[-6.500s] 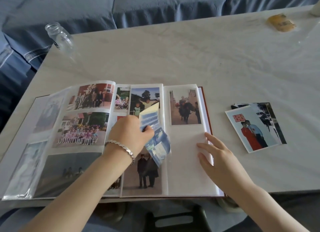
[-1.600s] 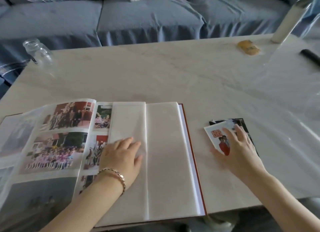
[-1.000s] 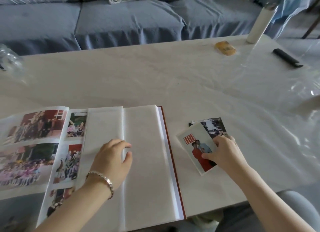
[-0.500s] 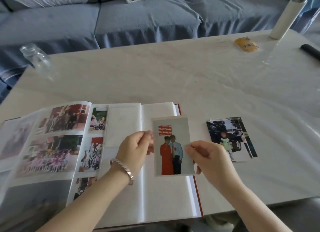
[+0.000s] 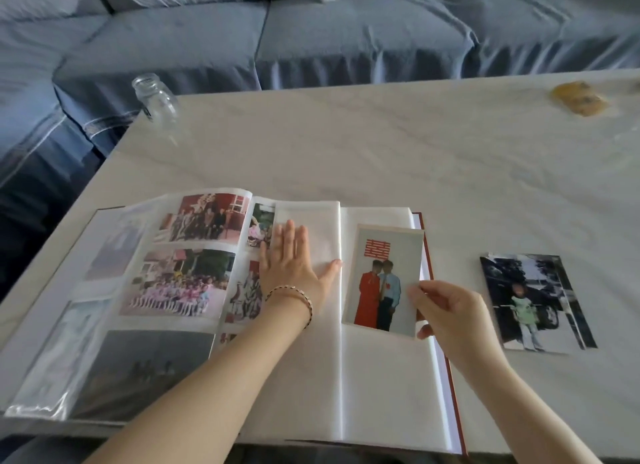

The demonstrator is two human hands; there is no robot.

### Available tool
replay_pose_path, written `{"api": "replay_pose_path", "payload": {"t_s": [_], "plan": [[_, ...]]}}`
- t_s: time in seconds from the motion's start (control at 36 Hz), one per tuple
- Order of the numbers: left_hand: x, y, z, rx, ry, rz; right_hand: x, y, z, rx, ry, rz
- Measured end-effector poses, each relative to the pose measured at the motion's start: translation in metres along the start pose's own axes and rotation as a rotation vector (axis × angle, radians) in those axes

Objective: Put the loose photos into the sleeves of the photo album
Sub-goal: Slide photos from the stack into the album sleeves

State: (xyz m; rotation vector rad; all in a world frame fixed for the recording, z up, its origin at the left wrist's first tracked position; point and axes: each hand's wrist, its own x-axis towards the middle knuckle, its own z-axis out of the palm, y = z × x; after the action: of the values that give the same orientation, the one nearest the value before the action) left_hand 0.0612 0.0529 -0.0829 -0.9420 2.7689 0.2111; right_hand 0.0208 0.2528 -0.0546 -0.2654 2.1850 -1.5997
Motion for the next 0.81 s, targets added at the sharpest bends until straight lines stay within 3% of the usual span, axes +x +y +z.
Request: {"api": "replay_pose_path", "payload": {"t_s": [0.14,0.28,0.44,0.81], "plan": [[-0.003,-0.005,0.002,-0.091,0.084,0.027,0.009,0.0,0.006,-0.016,0.024,0.018],[-0.007,-0.009,0.007,-0.278,0.234,0.053,0.019,0.0,0.013,0.012,0.175,-0.015],[-0.007,-0.008,0.007,-0.252,0.217,0.053,0.034,-0.01,0.026,0.044,0.285,-0.078],[-0.006,-0.008,0.008,-0.236,0.219,0.046,0.044,-0.013,0.041,-0.053,0.286,-0.118]]}}
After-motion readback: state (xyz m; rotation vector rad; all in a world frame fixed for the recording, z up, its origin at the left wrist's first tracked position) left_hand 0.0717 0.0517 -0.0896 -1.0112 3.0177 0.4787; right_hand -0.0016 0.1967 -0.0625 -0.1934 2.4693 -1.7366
